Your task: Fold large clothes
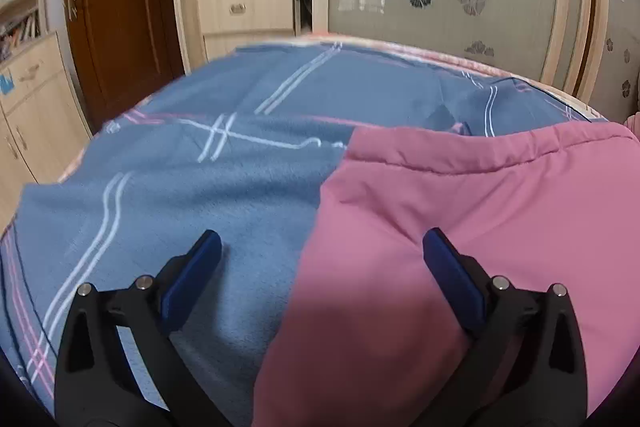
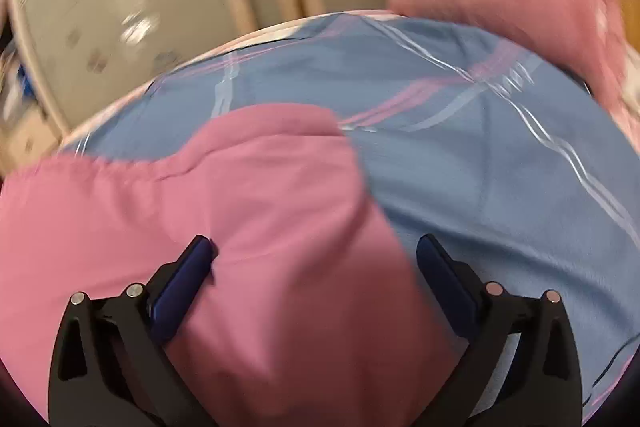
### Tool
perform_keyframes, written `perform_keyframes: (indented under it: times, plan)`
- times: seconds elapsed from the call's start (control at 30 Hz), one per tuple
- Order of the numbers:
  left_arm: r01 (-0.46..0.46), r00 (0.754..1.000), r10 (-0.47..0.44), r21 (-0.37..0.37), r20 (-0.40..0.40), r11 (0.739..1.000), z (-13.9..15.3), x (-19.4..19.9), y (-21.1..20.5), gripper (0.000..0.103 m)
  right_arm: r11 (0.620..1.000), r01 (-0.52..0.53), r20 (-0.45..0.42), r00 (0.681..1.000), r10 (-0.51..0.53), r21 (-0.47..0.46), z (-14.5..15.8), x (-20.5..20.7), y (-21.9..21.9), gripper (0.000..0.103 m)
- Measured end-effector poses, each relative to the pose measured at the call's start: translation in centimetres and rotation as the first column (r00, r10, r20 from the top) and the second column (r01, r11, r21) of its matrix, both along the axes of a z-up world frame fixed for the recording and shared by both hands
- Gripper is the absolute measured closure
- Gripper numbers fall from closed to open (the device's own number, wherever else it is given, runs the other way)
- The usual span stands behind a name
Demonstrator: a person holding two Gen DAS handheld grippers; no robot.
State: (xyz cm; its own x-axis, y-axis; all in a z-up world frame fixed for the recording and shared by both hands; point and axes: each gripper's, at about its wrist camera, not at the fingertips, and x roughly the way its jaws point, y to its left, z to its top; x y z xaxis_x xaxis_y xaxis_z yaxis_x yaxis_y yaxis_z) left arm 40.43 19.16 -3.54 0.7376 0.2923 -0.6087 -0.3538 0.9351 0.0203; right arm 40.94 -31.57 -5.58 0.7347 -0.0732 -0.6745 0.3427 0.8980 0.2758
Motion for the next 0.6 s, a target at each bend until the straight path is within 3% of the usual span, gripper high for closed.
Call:
perform_keyframes:
  times: [0.1,0.17,0.23,0.27,0.37,0.43,0.57,0.6]
  plan:
    - [-0.023,0.998,0.024,-0.018,0.060,1.000,0.5,-1.5,0.7,0.002,0.981,0.171,0.048,0.983,-0.176,0.096,-0.1,-3.0,-3.0,0.001]
    - [-0.042,0.995,0.049,-0.086,0.090,0.995,1.0,-2.9,1.7,0.002,0.971,0.131,0.131,0.979,-0.159,0.201,0.0,-4.7,-4.0,0.001]
    - [-0.056,0.991,0.067,-0.090,0.117,0.994,2.8,-5.1,2.4,0.002,0.951,0.047,0.171,0.980,-0.103,0.305,0.5,-7.0,-4.9,0.001]
    - [-0.029,0.986,0.041,-0.074,0.159,0.997,4.3,-7.4,2.3,0.002,0.952,0.019,0.193,0.978,-0.081,0.305,1.3,-8.5,-5.1,0.001]
    - [0.083,0.972,-0.081,0.001,0.220,0.997,7.6,-15.1,0.9,0.002,0.988,-0.068,0.326,0.945,0.019,0.141,4.7,-16.1,-4.2,0.001]
    - [0.104,0.968,-0.115,0.059,0.225,0.993,8.2,-20.8,-0.2,0.002,0.990,-0.130,0.359,0.927,0.106,0.044,6.3,-21.8,-2.8,0.001]
    - [0.021,0.967,-0.027,0.025,0.253,0.999,5.4,-32.9,-2.1,0.002,0.968,-0.201,0.369,0.897,0.243,-0.151,7.6,-33.4,1.3,0.001]
    - [0.022,0.979,-0.030,0.044,0.203,0.999,5.6,-34.7,-3.1,0.002,0.956,-0.211,0.366,0.889,0.274,-0.204,7.7,-35.1,2.2,0.001]
